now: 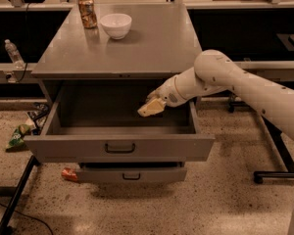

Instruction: Place rxbar chocolate into top drawer

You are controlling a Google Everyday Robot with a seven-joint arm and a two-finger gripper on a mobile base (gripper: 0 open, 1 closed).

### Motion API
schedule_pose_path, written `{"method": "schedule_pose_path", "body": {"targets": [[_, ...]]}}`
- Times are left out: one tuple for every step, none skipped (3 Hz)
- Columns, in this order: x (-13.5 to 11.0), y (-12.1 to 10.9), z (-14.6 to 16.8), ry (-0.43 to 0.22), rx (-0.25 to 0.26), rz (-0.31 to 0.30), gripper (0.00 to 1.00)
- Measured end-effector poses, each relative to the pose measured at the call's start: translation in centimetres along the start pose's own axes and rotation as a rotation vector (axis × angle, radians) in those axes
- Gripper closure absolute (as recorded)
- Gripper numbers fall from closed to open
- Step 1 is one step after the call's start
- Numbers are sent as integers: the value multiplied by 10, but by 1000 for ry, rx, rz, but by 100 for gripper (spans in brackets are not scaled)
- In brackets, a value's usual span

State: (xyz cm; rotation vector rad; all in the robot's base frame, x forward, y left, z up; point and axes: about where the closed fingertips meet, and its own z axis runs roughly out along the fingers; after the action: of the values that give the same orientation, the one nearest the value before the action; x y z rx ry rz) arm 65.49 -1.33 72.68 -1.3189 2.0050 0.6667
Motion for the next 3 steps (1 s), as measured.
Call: {"method": "schedule_pose_path", "body": {"targets": [[6, -7, -3, 10, 10, 20, 0], [22, -4, -16, 3, 1, 56, 17], [41, -5, -43, -20, 32, 113, 41]]}}
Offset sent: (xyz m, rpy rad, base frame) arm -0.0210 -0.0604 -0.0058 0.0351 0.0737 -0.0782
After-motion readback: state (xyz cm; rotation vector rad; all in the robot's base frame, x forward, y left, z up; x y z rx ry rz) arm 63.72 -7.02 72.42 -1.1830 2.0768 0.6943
